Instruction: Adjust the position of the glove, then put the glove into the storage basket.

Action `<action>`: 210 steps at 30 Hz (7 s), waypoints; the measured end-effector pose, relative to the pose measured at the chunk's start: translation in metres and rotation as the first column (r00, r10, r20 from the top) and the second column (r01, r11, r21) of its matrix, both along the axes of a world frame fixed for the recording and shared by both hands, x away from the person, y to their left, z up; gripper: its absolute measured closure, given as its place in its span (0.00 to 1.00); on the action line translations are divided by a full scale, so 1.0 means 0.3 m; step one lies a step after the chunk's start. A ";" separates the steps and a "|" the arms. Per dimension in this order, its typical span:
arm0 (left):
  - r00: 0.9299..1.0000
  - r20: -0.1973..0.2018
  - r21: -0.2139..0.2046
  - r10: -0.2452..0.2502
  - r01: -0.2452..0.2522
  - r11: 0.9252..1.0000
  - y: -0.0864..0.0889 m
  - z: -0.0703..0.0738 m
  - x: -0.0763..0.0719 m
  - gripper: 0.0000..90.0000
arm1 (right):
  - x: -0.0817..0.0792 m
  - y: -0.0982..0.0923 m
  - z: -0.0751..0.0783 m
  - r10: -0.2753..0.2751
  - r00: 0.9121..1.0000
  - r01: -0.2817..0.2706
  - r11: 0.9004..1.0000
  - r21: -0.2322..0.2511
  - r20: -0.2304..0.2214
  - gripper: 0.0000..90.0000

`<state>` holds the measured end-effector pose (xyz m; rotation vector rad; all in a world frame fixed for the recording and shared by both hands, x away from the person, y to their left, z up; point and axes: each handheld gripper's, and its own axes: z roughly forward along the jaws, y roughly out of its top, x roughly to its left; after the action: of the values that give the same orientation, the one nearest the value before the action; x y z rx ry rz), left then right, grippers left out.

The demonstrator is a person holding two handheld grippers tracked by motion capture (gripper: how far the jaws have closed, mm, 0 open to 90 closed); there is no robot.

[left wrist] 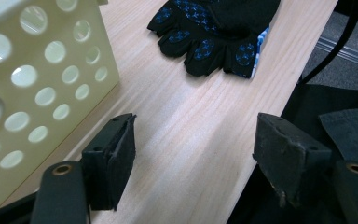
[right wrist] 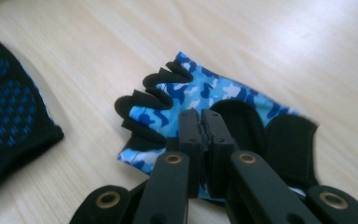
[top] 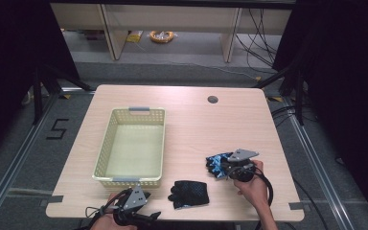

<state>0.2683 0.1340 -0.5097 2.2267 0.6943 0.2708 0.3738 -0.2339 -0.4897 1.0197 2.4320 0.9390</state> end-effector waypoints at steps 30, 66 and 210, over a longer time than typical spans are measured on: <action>0.999 -0.018 -0.028 0.044 -0.044 0.999 0.025 0.019 0.012 0.27 | -0.258 0.176 0.201 0.035 0.989 -0.064 0.977 0.203 0.142 0.98; 1.000 -0.013 0.000 0.026 -0.026 1.000 0.022 0.012 0.014 0.28 | -0.319 0.377 0.015 0.121 0.993 -0.121 0.993 0.018 0.001 0.96; 0.980 0.107 0.043 -0.166 0.162 0.986 -0.197 0.017 0.066 0.89 | -0.242 0.093 -0.018 0.018 0.975 0.089 0.884 0.459 -0.223 0.96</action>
<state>0.2880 0.0749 -0.5047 2.2667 0.4473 0.3221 0.3013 -0.2061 -0.4950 1.3903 2.3997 1.5231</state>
